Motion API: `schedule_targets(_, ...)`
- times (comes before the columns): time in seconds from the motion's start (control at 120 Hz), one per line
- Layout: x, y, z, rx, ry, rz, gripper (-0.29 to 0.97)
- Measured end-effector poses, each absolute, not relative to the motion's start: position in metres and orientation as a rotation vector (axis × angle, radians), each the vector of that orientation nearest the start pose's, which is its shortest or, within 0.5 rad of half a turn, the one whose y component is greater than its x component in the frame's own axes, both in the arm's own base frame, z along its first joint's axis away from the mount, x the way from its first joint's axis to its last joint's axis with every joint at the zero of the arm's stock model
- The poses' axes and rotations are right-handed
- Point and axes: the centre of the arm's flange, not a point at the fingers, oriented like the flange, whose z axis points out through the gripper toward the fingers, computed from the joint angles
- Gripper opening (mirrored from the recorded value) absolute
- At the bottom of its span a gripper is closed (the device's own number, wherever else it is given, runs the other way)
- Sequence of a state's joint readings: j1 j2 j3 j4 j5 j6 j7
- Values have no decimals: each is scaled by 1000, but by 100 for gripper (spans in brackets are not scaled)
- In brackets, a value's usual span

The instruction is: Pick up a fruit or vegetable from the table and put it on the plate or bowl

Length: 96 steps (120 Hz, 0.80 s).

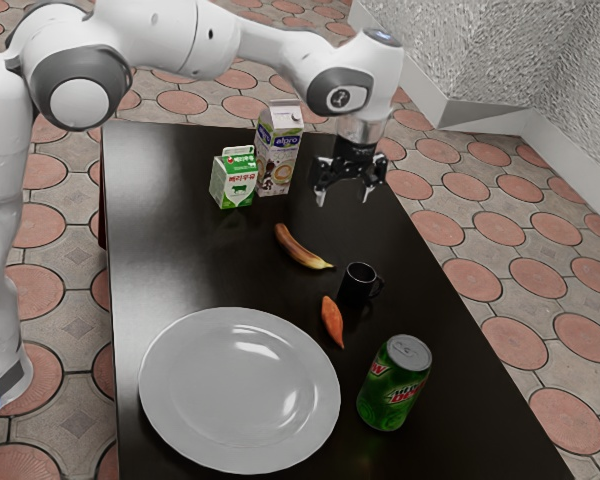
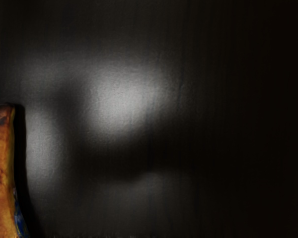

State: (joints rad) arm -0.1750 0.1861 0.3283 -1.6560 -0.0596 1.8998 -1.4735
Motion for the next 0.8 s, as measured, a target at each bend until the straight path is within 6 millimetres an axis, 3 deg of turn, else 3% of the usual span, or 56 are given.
schedule_targets(0.142, 607, 77, 474, 2049, 2349, -29, 68)
schedule_targets(0.233, 584, 77, 472, 1992, 2379, -84, 68)
schedule_targets(0.4, 563, 72, 456, 1926, 2442, -159, 68)
schedule_targets(0.8, 550, 67, 411, 1815, 2563, -222, 68)
